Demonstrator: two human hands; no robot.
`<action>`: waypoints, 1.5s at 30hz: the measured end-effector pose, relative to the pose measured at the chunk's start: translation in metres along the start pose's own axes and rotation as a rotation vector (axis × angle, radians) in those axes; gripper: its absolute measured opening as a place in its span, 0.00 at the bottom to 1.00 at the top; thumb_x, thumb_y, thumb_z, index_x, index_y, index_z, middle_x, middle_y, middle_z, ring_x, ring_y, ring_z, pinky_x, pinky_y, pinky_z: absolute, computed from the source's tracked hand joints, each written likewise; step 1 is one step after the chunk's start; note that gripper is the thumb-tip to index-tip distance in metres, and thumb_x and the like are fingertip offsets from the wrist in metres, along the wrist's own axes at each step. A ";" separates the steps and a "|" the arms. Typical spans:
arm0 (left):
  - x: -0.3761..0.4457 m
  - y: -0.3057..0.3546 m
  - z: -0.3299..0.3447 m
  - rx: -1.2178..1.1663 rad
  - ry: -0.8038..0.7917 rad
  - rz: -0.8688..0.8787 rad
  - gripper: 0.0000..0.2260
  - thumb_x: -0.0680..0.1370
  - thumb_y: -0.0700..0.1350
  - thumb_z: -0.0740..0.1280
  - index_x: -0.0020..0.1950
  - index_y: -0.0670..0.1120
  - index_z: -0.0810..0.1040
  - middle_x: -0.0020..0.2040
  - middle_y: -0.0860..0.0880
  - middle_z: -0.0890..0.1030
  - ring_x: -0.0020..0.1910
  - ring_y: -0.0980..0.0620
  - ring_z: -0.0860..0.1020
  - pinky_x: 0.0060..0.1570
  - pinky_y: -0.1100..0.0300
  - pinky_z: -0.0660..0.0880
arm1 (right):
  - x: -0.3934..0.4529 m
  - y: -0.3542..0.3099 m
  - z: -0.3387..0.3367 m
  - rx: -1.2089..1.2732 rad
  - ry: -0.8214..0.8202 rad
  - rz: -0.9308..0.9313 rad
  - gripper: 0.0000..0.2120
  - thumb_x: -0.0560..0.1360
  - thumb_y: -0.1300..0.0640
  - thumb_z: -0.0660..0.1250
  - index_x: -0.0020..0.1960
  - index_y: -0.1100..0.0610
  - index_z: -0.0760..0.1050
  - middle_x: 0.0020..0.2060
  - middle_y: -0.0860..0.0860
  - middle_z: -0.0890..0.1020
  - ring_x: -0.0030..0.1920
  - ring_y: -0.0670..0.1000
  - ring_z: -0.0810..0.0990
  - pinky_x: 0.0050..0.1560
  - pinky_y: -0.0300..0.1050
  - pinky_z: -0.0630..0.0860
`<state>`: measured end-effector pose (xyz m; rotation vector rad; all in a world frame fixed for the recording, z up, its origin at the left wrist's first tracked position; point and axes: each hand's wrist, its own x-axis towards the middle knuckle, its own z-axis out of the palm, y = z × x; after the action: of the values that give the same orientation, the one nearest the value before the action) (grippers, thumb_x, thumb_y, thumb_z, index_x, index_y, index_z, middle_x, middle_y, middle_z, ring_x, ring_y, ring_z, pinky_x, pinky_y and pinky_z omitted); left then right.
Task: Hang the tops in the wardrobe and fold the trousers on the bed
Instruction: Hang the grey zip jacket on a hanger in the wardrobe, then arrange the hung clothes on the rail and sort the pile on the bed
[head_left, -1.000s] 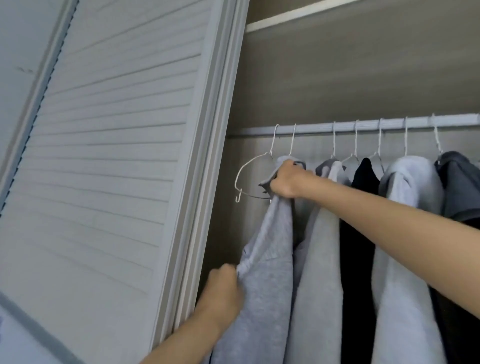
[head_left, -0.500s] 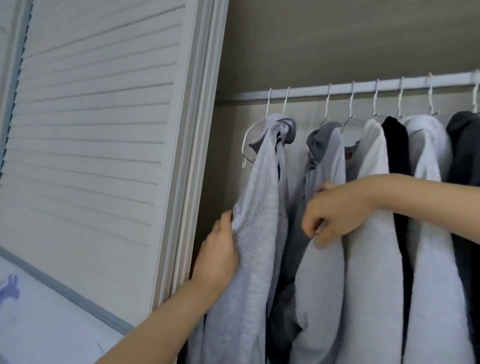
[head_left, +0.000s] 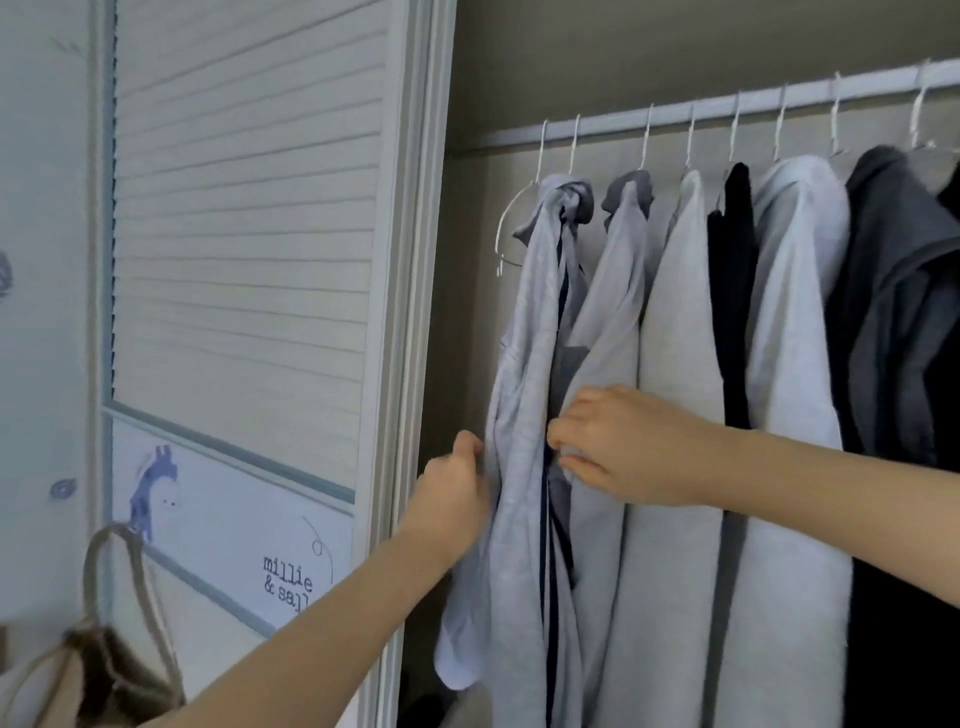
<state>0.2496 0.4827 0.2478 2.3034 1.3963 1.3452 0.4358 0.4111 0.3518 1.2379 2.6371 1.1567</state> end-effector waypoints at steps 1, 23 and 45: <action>-0.012 -0.001 -0.003 -0.002 0.003 0.000 0.08 0.82 0.45 0.60 0.61 0.45 0.68 0.42 0.47 0.80 0.36 0.50 0.78 0.39 0.50 0.80 | -0.010 -0.007 0.003 0.030 0.018 0.020 0.15 0.81 0.49 0.51 0.58 0.53 0.73 0.48 0.49 0.78 0.53 0.50 0.74 0.54 0.47 0.71; -0.454 0.133 -0.082 0.147 0.344 -0.584 0.04 0.79 0.51 0.63 0.53 0.60 0.74 0.39 0.64 0.82 0.37 0.59 0.81 0.39 0.53 0.79 | -0.209 -0.283 -0.020 1.146 0.243 -0.124 0.14 0.80 0.49 0.59 0.63 0.49 0.74 0.50 0.41 0.77 0.53 0.41 0.74 0.53 0.36 0.72; -0.967 0.500 -0.002 0.486 1.101 -1.827 0.09 0.79 0.52 0.64 0.44 0.67 0.71 0.37 0.59 0.81 0.35 0.62 0.78 0.36 0.60 0.75 | -0.540 -0.626 -0.193 1.482 -0.365 -1.254 0.11 0.79 0.51 0.62 0.61 0.49 0.72 0.42 0.39 0.78 0.48 0.43 0.77 0.48 0.36 0.72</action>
<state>0.4034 -0.5387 -0.0942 -0.5616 2.8089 1.2736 0.3358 -0.3285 -0.0523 -0.5053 2.7011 -1.1560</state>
